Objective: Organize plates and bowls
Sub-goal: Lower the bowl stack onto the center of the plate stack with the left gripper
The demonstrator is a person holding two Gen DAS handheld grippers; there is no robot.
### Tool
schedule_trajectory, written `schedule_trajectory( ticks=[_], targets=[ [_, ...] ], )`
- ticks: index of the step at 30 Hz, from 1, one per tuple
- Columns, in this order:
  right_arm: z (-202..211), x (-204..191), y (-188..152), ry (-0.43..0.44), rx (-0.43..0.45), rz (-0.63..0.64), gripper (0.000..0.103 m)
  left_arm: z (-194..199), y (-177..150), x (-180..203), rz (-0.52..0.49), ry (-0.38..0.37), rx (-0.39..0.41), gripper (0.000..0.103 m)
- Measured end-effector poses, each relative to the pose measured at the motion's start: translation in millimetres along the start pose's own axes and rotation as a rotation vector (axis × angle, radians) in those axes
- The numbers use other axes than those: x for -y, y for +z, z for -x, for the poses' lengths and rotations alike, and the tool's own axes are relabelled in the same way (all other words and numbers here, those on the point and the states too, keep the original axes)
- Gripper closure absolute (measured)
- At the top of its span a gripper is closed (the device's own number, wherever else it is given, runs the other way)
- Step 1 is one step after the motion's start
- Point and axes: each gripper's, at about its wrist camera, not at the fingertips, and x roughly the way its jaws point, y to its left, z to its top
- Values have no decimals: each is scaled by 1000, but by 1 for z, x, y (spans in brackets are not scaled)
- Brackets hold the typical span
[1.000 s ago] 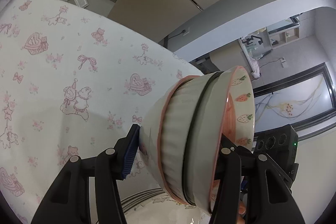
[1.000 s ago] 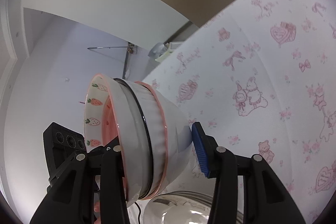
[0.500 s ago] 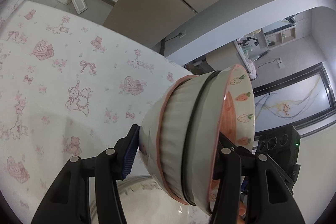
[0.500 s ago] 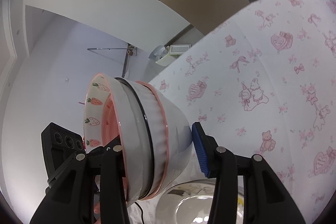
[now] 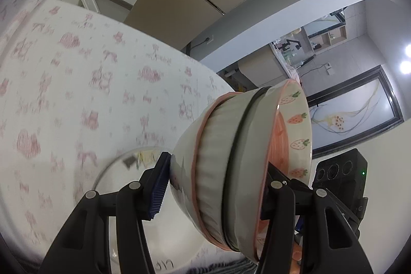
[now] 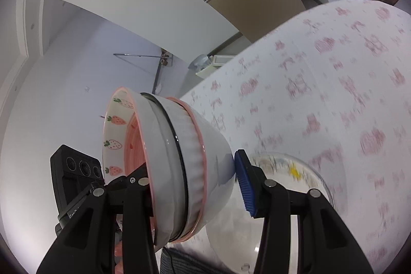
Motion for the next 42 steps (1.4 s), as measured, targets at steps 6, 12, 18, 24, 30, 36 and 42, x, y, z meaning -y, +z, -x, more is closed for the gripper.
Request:
schedule_trajectory(
  ticks=[6,12,18,24,30,36,42],
  targets=[
    [11,8,-29,-5,0,-8,59,6,-32,-5,9,2,-6,47],
    [12,21,-48,5,-27,-12,59,1,-54,-14,-11,13,-16,47],
    [-1,38,-61,-14,-60,-30,59,-15,-64,-33,3,18,-50,47],
    [-16,55,-69,-58,-77,-26,61,-35,-73,-39,-63,126,-78,47],
    [-11,66,-64,-53,-48,-31,62,-50,-75,-58,-27,97,-104,48],
    [-9,60,-65,-67,-37,3,62,-51,-75,-58,-29,94,-94,48],
    [-10,55,-67,-96,-19,36,62,-52,-73,-59,-40,84,-96,48]
  ],
)
